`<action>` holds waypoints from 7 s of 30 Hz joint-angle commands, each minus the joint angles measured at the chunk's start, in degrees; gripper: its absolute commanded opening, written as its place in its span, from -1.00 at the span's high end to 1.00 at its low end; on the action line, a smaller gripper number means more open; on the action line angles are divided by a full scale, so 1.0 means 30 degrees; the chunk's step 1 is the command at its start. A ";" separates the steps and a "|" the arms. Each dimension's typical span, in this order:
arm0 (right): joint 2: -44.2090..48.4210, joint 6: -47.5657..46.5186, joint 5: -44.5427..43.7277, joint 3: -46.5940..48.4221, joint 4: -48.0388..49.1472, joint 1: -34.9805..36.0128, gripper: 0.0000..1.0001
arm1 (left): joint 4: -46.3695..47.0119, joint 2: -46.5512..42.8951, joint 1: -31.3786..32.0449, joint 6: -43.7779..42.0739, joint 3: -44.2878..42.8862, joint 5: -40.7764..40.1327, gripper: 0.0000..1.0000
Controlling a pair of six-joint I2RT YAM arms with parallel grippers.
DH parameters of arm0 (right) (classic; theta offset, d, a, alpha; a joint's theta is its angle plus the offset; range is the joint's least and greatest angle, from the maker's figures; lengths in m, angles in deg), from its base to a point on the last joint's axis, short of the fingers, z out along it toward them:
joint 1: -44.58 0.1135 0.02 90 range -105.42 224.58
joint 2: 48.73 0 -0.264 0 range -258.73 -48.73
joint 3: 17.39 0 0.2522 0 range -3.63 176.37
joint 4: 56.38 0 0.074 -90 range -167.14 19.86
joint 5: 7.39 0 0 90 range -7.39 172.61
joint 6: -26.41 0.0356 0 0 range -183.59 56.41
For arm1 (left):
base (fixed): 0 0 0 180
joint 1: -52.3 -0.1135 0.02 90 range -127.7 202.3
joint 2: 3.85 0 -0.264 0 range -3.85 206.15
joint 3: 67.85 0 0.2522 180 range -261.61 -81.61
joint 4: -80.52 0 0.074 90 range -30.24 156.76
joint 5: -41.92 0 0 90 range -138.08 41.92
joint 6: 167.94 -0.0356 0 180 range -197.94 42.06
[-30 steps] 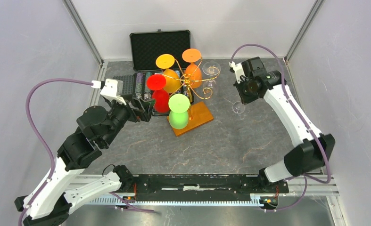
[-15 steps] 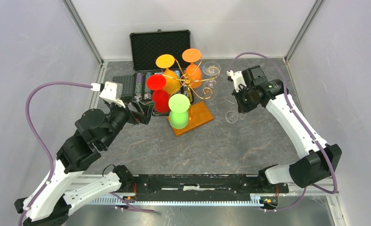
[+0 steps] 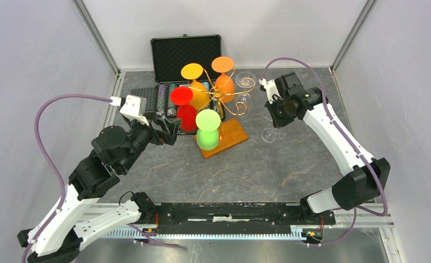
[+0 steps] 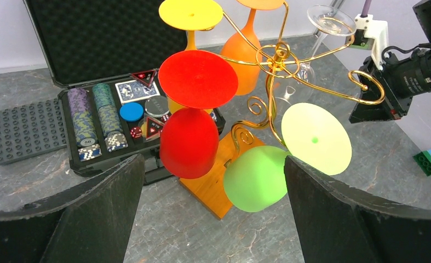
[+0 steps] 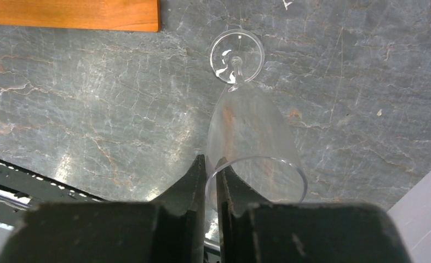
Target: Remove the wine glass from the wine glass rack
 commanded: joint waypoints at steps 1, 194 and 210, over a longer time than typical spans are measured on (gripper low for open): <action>-0.1034 0.0033 -0.1176 -0.0085 -0.0499 -0.0017 0.64 | 0.0822 0.0110 0.0041 -0.0860 0.0048 -0.0016 -1.00; 0.9740 2.1254 -0.1375 -0.4254 2.0546 0.2093 1.00 | 0.5216 0.3621 0.0058 0.0657 -0.3372 1.1532 -1.00; 1.5499 2.5724 0.4150 -0.7386 1.9942 0.2078 1.00 | 1.5943 0.9269 0.1214 -0.1109 -0.3466 1.9040 -0.72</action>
